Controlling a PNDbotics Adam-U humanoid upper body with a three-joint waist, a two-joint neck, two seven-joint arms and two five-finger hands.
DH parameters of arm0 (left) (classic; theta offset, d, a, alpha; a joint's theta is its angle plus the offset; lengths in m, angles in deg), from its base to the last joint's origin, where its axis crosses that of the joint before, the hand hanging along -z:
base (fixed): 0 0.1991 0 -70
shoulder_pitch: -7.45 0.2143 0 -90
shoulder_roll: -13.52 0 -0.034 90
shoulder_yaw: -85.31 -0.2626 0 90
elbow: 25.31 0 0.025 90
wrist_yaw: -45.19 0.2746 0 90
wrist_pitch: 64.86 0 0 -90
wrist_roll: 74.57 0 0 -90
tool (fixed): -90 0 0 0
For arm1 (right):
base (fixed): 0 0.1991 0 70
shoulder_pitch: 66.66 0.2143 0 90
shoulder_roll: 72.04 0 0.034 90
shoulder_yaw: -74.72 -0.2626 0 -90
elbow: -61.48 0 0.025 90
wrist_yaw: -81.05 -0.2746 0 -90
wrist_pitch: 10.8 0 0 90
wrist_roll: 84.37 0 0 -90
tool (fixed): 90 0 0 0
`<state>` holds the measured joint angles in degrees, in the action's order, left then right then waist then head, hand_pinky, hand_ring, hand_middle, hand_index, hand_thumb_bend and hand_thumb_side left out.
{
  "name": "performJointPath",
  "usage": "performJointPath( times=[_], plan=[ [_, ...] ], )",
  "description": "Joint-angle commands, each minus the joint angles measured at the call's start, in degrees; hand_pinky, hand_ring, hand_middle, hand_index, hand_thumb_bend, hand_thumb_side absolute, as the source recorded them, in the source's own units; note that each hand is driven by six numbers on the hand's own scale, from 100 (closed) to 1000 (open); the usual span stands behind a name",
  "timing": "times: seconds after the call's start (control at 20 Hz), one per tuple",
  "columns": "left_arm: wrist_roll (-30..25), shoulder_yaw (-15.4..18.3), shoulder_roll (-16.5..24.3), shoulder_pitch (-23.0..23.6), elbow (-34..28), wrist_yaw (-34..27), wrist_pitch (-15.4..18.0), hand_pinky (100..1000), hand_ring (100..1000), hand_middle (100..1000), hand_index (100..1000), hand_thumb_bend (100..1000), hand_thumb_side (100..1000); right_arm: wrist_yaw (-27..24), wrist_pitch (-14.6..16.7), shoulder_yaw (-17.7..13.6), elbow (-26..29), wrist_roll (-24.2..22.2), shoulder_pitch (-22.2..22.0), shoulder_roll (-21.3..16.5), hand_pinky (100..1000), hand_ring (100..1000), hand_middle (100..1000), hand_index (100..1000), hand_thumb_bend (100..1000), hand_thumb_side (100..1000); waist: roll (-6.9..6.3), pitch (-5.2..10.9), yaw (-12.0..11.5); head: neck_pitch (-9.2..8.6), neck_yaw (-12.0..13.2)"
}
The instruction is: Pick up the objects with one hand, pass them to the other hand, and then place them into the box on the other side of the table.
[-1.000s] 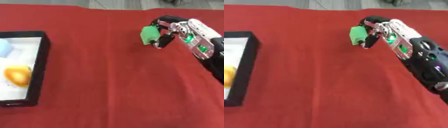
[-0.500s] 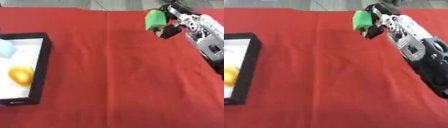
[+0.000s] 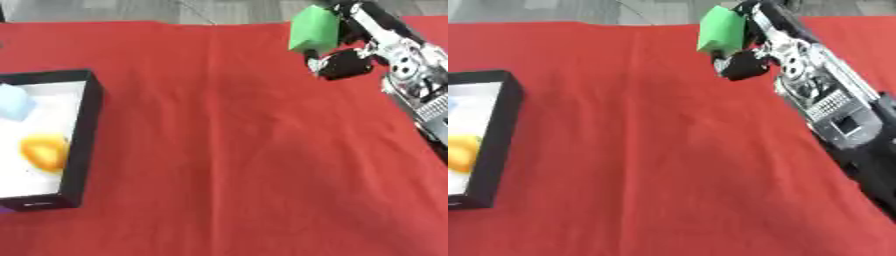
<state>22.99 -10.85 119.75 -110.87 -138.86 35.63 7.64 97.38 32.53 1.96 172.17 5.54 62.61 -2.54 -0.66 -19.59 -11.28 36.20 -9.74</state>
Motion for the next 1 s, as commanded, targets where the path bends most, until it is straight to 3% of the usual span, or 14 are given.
performJointPath(
  times=[0.05,0.15,0.2,0.3,0.5,1.0],
  plan=[
    [0.4,0.8,2.5,-1.0,-0.8,-0.5,0.6,872,753,726,750,100,724,-2.5,-1.3,-0.2,2.5,6.0,-0.4,2.4,714,600,435,528,100,222,-0.24,1.65,0.2,0.46,-0.2],
    [0.6,0.7,2.7,-1.1,-1.0,-0.7,0.8,872,753,726,750,100,723,-4.0,-1.2,0.5,2.9,9.2,-1.2,4.2,710,596,430,526,100,267,-0.27,1.78,0.3,0.6,-0.3],
    [0.6,0.7,2.8,-1.2,-1.0,-0.7,0.9,872,753,726,750,100,727,-4.6,-0.9,0.8,3.0,10.6,-1.4,5.0,708,593,428,524,100,187,-0.29,1.82,0.4,0.67,-0.4],
    [0.6,0.6,2.9,-1.4,-1.0,-0.9,1.0,872,753,726,749,100,720,-5.6,-0.2,1.7,3.3,12.9,-1.8,6.4,706,590,425,523,100,313,-0.36,1.92,0.4,0.82,-0.4],
    [0.7,0.5,3.2,-1.9,-1.0,-1.1,1.5,871,753,726,749,100,716,-7.5,1.3,3.5,3.7,16.3,-2.1,9.2,700,584,421,523,100,368,-0.48,2.09,0.5,1.13,-0.2],
    [0.1,0.0,4.0,-2.8,-1.0,-1.3,2.2,868,750,722,745,100,711,-9.3,5.8,8.3,3.3,18.6,-2.2,12.0,702,578,417,521,100,382,-0.71,2.13,0.1,1.76,3.3]
  ],
)
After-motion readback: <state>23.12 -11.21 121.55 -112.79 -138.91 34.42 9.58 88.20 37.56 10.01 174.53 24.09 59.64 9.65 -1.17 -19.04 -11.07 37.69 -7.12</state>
